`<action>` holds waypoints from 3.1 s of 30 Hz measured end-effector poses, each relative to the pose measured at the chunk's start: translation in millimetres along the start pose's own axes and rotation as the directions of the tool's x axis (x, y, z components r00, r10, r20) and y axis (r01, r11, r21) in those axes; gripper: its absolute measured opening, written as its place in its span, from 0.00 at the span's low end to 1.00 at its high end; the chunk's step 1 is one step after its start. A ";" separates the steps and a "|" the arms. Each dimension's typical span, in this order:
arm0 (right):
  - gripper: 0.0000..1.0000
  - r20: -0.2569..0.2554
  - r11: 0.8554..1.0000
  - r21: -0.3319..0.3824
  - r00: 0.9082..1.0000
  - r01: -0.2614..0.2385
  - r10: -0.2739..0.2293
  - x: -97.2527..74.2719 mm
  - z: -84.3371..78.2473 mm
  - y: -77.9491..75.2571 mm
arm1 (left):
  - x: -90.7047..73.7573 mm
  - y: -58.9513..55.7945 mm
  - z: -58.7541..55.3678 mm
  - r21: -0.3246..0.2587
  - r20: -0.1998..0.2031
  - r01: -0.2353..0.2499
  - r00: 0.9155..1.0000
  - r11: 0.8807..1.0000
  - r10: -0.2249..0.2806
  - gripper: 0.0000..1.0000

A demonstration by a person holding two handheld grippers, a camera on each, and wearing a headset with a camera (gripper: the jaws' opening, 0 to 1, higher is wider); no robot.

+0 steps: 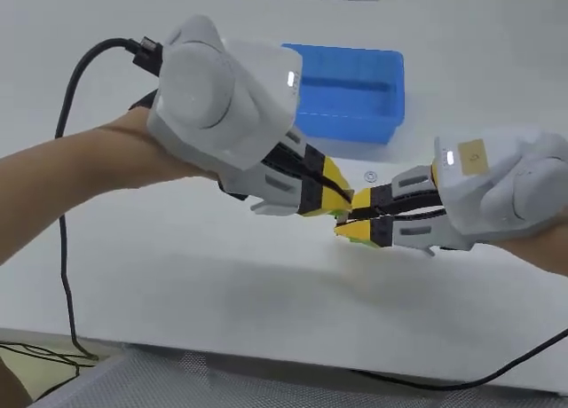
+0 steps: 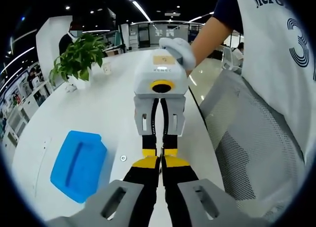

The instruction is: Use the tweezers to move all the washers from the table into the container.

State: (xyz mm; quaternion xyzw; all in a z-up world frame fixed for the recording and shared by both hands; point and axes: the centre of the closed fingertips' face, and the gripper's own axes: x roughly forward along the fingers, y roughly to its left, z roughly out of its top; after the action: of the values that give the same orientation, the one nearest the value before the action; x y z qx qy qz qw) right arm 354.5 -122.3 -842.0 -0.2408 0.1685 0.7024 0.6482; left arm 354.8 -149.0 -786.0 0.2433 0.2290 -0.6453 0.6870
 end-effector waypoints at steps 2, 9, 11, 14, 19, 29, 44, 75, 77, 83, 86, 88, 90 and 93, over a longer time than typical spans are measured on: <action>0.07 -0.001 1.000 -0.005 1.000 0.002 -0.002 0.0 0.9 -1.2 | -2.1 0.7 -0.6 -0.002 0.002 0.002 1.000 1.000 -0.002 0.06; 0.07 0.003 0.999 -0.029 1.000 0.015 -0.015 3.6 8.9 -9.4 | -13.3 7.4 -2.7 -0.005 0.013 0.002 1.000 1.000 -0.002 0.06; 0.07 0.009 0.999 -0.026 1.000 0.019 -0.019 5.4 11.5 -13.2 | -16.3 9.7 -2.8 -0.005 0.014 -0.001 1.000 1.000 0.001 0.06; 0.07 0.013 0.999 -0.026 1.000 0.020 -0.019 8.4 15.1 -16.8 | -20.2 13.3 -4.4 -0.003 0.012 -0.001 1.000 1.000 0.001 0.06; 0.07 0.012 0.999 -0.034 1.000 0.019 -0.019 13.5 18.3 -21.9 | -24.2 18.6 -7.9 -0.012 0.014 0.005 1.000 1.000 -0.005 0.06; 0.08 0.012 0.999 -0.024 0.999 0.035 -0.035 16.9 15.8 -31.1 | -23.5 27.4 -13.5 0.002 0.011 0.010 1.000 1.000 -0.010 0.06; 0.09 0.033 0.999 0.001 0.998 0.045 -0.045 19.4 12.4 -33.0 | -20.4 24.6 -13.1 0.009 0.001 0.013 1.000 1.000 -0.013 0.06; 0.10 0.027 1.000 0.006 0.999 0.018 -0.018 30.2 9.5 -35.7 | -20.9 28.1 -21.6 0.003 -0.017 0.005 1.000 1.000 -0.005 0.06; 0.10 0.028 1.000 0.012 1.000 0.014 -0.014 31.0 8.9 -35.2 | -20.6 28.0 -22.5 0.000 -0.018 0.007 1.000 1.000 -0.007 0.06; 0.10 0.025 1.000 0.018 1.000 0.013 -0.014 32.0 7.2 -36.1 | -20.3 30.1 -23.7 -0.008 -0.016 0.002 1.000 1.000 -0.002 0.06; 0.10 0.016 1.000 0.007 1.000 0.012 -0.012 32.6 5.8 -35.5 | -19.3 29.7 -23.3 -0.012 -0.013 0.004 1.000 1.000 -0.004 0.06; 0.10 0.013 1.000 0.006 1.000 0.013 -0.013 32.7 5.3 -35.4 | -18.5 29.8 -23.6 -0.014 -0.013 0.004 1.000 1.000 -0.004 0.06; 0.10 0.011 1.000 0.016 1.000 0.014 -0.014 33.0 5.5 -35.1 | -17.4 30.0 -25.5 -0.013 -0.022 0.005 1.000 1.000 -0.005 0.06; 0.09 0.007 1.000 0.022 1.000 0.015 -0.015 33.9 6.4 -34.4 | -14.1 29.0 -30.9 -0.007 -0.048 0.009 0.999 1.000 -0.009 0.07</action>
State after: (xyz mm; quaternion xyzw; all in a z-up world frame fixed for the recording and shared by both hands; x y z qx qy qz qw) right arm 386.4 -87.2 -853.0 -0.2327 0.1721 0.6964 0.6567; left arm 382.8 -117.2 -800.1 0.2553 0.2488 -0.6414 0.6793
